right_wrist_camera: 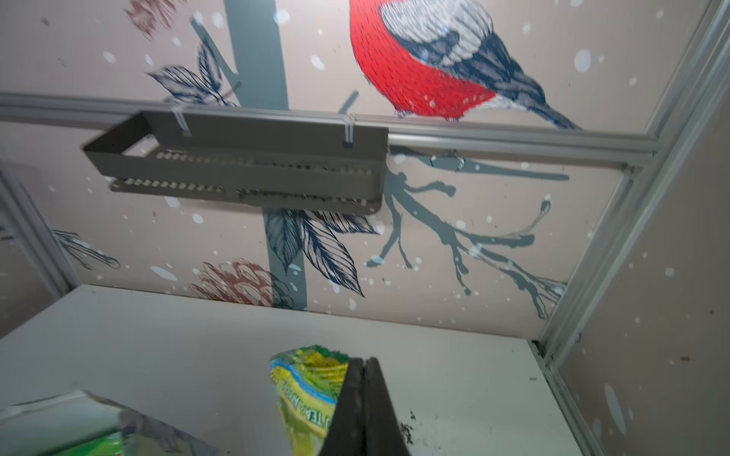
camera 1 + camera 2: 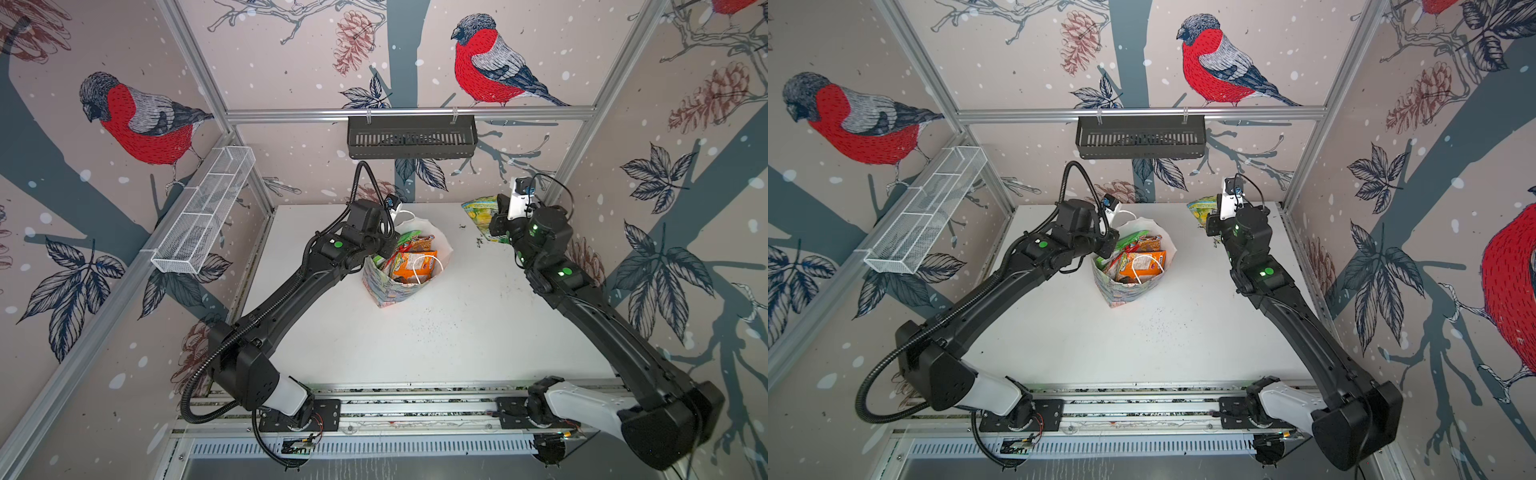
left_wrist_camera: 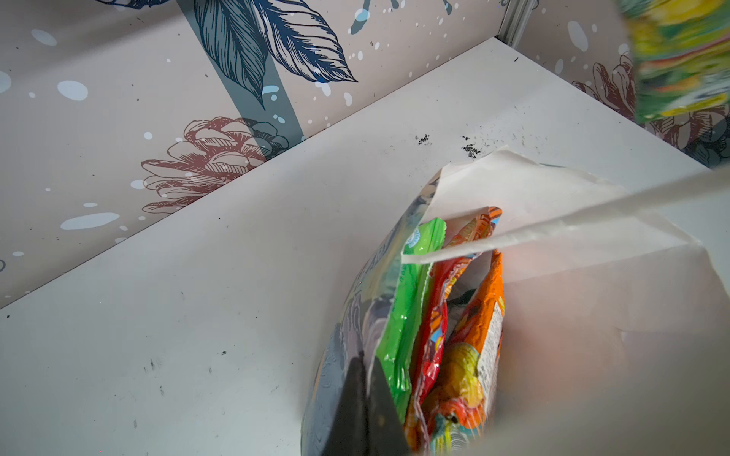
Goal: Take the snacks out of the paper bag
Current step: Place the snack at the top-center of the table.
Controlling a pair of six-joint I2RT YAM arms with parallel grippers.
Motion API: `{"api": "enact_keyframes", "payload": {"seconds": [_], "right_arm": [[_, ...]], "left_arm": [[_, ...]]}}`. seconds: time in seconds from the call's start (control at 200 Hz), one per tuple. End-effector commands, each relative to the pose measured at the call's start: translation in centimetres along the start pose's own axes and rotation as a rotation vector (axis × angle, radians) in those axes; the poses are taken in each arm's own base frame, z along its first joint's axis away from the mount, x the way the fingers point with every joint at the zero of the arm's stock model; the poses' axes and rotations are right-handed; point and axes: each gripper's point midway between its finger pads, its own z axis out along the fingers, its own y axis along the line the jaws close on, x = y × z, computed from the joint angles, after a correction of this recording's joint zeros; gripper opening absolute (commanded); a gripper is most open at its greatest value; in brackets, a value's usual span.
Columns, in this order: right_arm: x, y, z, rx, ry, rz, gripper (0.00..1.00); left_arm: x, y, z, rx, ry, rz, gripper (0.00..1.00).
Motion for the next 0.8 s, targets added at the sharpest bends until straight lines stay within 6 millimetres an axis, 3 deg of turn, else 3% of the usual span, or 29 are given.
{"api": "enact_keyframes", "payload": {"seconds": [0.0,0.135,0.395,0.53,0.791], "right_arm": [[2.9,0.3,2.1,-0.023,0.063,0.066,0.0],[7.6,1.8,5.6,-0.072,0.175,0.063,0.0],[13.1,3.7,10.8,-0.195,0.308,0.179,0.0],[15.7,3.2,13.0,-0.24,0.369,0.299,0.0],[22.5,1.3,16.3,-0.148,0.568,0.32,0.0]], "left_arm": [[-1.0,-0.1,-0.1,0.007,-0.034,0.015,0.0],[-0.9,-0.1,0.1,0.01,-0.033,0.015,0.0],[-0.6,-0.2,0.2,0.011,-0.028,0.018,0.0],[-0.5,-0.1,0.2,0.011,-0.026,0.021,0.0],[-0.5,-0.1,-0.3,0.009,-0.033,0.019,0.0]]}}
